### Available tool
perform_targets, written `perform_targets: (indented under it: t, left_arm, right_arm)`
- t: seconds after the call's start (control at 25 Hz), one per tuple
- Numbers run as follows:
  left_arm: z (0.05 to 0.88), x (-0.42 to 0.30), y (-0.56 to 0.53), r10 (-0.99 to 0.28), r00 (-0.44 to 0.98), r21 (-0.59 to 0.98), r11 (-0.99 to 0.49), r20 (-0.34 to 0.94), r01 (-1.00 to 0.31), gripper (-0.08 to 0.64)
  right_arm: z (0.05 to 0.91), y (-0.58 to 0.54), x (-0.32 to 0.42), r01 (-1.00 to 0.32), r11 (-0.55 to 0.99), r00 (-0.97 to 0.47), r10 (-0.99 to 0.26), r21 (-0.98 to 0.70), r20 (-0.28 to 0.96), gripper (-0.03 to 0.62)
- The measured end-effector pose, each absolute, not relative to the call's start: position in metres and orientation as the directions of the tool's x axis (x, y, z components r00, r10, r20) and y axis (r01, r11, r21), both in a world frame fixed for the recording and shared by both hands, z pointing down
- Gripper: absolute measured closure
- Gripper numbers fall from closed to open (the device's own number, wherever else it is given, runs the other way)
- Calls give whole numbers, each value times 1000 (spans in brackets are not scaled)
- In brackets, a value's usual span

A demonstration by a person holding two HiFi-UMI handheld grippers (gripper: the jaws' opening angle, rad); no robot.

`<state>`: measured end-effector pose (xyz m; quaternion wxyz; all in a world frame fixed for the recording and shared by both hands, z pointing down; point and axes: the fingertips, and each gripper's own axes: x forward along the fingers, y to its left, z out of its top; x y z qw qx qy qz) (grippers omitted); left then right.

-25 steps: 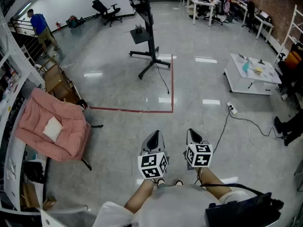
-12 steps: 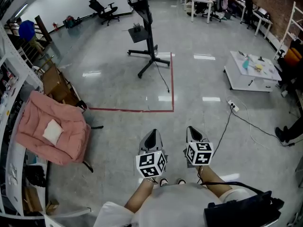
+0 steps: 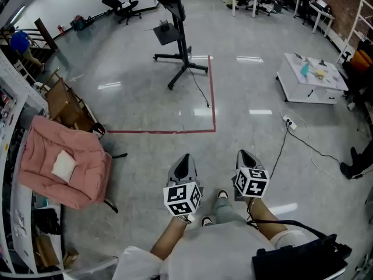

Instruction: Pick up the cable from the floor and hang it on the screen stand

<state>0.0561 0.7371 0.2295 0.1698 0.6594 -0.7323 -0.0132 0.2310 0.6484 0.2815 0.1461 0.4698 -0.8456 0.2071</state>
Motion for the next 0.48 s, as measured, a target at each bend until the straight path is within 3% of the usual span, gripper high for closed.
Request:
perform_targets:
  t: [0.48]
  left_arm:
    - [238,20,630,-964,-110,259,174,243,-950,557]
  right_arm:
    - [284,535,186,-826,526,-556,-700,-204,448,574]
